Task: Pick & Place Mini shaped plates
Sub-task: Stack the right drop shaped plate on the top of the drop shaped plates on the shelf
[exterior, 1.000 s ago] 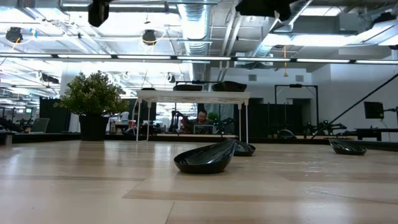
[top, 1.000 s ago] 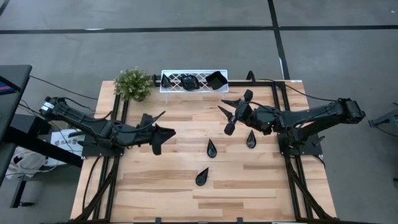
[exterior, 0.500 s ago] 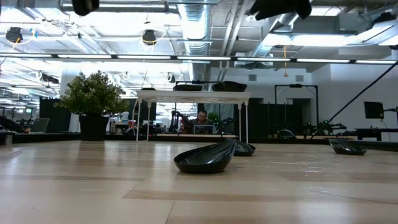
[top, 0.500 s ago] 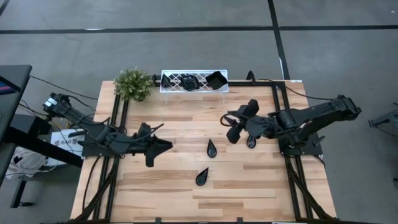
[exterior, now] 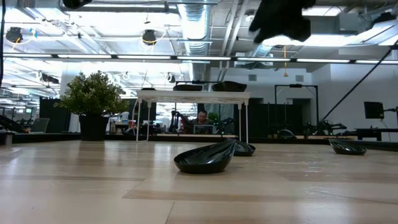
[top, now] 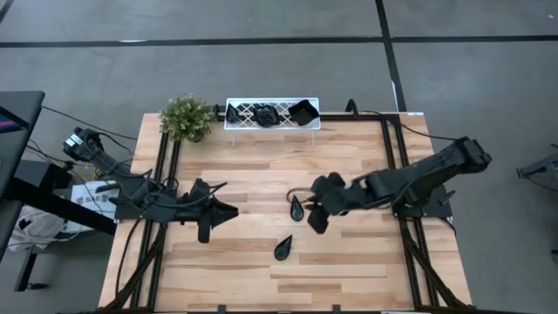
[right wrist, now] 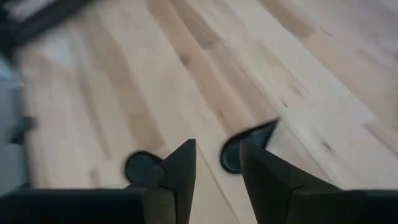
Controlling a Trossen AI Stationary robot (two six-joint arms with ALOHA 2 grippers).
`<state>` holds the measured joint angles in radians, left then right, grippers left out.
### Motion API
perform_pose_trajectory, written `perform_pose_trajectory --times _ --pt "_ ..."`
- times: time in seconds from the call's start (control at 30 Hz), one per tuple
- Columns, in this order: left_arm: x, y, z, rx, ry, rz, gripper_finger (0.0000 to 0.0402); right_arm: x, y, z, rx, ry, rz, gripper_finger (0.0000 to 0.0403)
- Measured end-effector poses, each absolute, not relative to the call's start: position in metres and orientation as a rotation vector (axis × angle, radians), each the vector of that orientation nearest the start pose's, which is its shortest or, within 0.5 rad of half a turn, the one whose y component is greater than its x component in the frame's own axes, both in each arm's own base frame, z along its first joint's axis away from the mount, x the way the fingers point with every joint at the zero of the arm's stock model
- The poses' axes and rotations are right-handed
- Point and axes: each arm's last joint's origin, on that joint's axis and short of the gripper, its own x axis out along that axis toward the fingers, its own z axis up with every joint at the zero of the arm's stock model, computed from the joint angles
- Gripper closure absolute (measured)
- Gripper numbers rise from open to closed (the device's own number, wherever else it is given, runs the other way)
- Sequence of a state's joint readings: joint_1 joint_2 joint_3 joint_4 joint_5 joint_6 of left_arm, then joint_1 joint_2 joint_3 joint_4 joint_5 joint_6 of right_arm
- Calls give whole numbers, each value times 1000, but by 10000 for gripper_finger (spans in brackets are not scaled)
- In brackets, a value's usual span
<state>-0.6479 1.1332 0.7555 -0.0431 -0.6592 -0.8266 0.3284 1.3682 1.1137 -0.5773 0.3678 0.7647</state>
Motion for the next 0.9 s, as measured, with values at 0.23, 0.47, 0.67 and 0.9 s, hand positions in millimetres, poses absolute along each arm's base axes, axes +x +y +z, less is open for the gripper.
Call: perform_pose_trajectory --times 0.23,0.47,0.67,0.9 --pt "203 -129 272 -567 258 221 321 280 72 246 442 914 -571 282" --pt "204 -126 272 -566 253 238 321 235 47 255 375 1126 -782 282" --pt "208 -120 272 -571 244 267 321 187 27 256 498 999 -768 282" --pt "213 -110 272 -576 232 309 321 149 22 217 797 772 -828 282"
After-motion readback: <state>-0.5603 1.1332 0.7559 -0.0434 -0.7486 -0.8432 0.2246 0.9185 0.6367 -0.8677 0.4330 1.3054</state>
